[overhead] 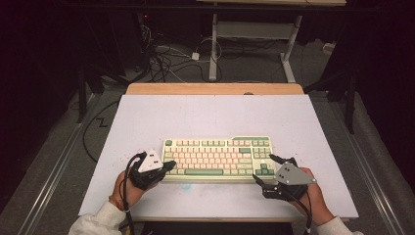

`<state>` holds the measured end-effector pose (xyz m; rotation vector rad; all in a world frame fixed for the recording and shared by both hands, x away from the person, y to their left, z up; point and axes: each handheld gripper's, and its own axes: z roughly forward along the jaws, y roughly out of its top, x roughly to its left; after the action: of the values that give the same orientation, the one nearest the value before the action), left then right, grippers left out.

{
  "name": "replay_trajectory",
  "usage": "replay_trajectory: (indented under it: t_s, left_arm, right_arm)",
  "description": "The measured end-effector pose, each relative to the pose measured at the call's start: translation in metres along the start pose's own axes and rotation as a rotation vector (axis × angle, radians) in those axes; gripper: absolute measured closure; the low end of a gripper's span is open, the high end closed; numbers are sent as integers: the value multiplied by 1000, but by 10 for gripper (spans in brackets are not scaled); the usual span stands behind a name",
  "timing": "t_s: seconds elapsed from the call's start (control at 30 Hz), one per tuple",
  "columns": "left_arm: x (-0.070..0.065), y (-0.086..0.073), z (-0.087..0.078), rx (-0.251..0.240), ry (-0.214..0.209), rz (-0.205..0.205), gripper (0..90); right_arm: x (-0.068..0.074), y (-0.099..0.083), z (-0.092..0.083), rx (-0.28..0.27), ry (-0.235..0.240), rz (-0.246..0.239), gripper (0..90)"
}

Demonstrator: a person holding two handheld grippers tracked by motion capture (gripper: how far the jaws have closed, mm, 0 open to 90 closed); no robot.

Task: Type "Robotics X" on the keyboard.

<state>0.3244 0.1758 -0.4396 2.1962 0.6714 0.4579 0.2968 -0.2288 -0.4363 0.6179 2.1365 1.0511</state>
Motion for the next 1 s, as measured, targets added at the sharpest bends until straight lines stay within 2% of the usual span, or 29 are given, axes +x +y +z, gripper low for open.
replay_trajectory:
  t_s: [0.37,0.5,1.0]
  left_arm:
    - [-7,22,25,41,-61,44,874]
    - [-9,25,34,65,-53,69,873]
    - [-10,29,50,111,-56,84,873]
  right_arm:
    - [-2,0,-2,-6,-9,1,211]
    - [-2,0,-1,-3,-5,-3,213]
    - [0,-1,0,2,2,-10,215]
